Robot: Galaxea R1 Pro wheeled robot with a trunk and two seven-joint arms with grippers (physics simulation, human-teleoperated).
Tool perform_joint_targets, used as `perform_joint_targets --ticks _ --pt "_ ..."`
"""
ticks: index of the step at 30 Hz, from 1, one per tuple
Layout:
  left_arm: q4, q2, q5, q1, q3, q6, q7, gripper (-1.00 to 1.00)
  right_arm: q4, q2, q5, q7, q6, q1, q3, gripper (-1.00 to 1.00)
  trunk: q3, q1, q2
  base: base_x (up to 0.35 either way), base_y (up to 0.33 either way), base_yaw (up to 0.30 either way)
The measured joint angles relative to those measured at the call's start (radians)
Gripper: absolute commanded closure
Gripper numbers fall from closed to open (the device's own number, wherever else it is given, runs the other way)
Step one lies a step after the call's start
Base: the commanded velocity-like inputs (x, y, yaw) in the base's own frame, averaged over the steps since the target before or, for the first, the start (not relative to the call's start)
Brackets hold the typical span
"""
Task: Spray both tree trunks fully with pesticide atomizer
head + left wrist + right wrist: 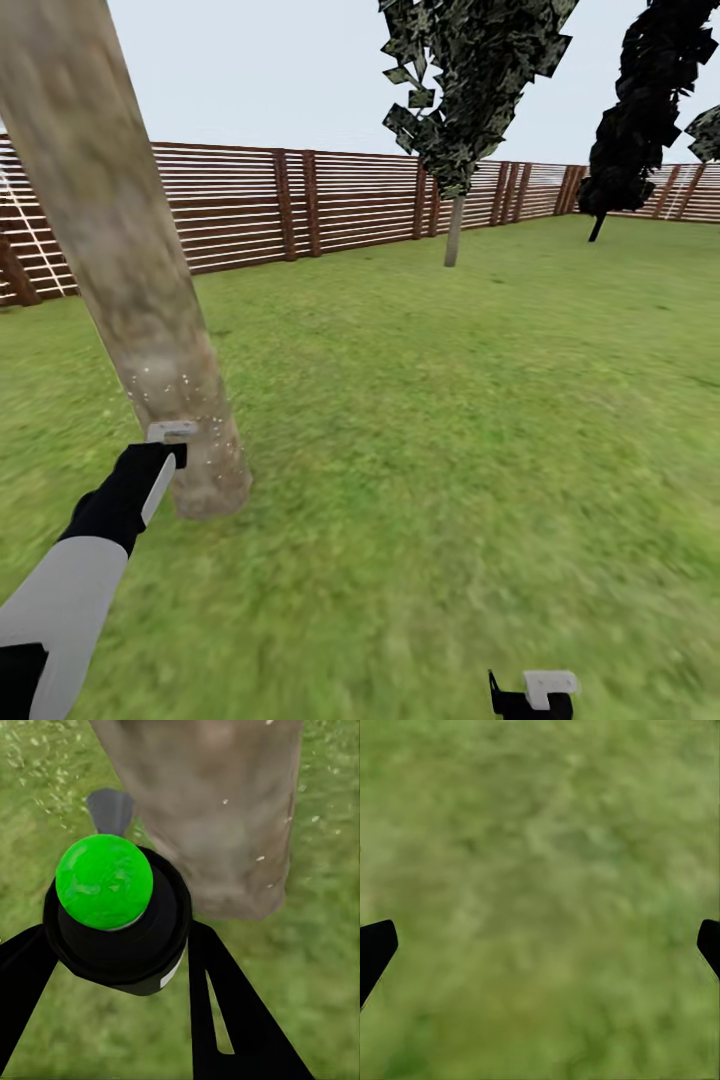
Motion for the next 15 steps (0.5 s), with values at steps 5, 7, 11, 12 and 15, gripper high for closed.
perform_joint_targets --ticks 5,7,11,12,15 --pt "0.027 -0.002 0.001 0.0 0.0 -0.004 0.0 1.0 0.0 0.0 0.0 0.0 0.0 0.0 0.0 -1.0 0.0 0.0 0.0 0.226 -0.068 0.276" --pt "0.029 -0.002 0.0 0.014 0.0 -0.004 0.0 1.0 0.0 0.0 0.0 0.0 0.0 0.0 0.0 -1.0 0.0 0.0 0.0 0.016 -0.002 0.276" --pt "0.027 0.003 0.0 0.062 0.003 -0.005 0.0 1.0 0.0 0.001 0.0 0.0 0.0 0.0 0.0 -1.0 0.0 0.0 0.0 0.001 0.0 0.211" --pt "0.027 0.003 0.0 0.063 0.003 -0.005 0.0 1.0 0.0 0.001 0.0 0.0 0.0 0.0 0.0 -1.0 0.0 0.0 0.0 0.076 0.0 0.034" --pt "0.028 -0.003 0.002 0.065 0.002 -0.006 0.0 1.0 0.0 -0.002 0.0 0.0 0.0 0.0 0.0 -1.0 0.0 0.0 0.0 0.29 0.0 0.005"
